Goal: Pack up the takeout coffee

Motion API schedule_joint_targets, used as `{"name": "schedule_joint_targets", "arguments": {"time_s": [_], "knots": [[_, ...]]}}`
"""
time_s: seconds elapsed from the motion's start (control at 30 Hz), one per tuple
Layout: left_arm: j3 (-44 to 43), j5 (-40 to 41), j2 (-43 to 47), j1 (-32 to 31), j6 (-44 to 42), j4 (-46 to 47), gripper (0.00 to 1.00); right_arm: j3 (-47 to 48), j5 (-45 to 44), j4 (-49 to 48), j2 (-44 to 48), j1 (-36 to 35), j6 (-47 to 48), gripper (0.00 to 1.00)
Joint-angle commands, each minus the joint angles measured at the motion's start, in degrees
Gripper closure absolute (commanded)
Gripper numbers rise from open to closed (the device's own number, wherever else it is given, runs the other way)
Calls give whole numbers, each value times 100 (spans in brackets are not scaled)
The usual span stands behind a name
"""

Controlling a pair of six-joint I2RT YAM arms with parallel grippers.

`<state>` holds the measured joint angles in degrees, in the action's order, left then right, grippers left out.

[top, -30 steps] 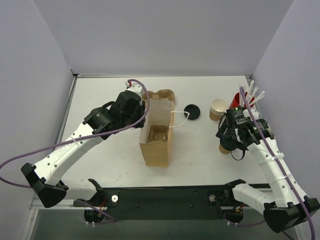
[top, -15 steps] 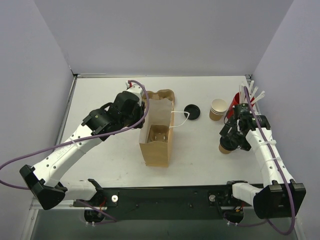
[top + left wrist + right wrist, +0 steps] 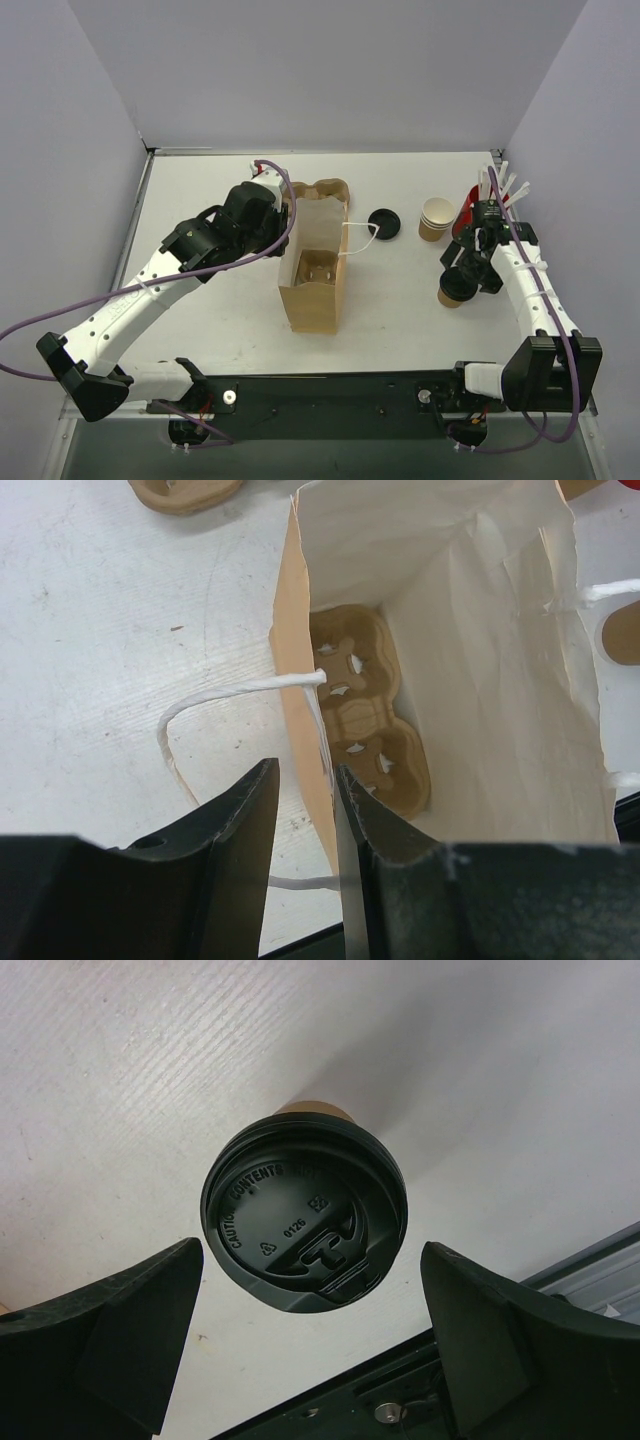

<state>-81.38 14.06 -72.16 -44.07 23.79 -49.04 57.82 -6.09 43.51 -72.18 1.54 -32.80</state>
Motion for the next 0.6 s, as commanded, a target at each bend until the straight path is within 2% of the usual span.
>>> {"name": "schedule_joint_targets", "arguments": {"time_s": [0.0, 0.57], "knots": [[-18, -79, 167, 39, -76, 254, 61, 36, 28, 27, -147, 39, 89, 15], [-27, -141, 88, 48, -76, 272, 62, -306, -42, -123, -270, 39, 72, 19]]}}
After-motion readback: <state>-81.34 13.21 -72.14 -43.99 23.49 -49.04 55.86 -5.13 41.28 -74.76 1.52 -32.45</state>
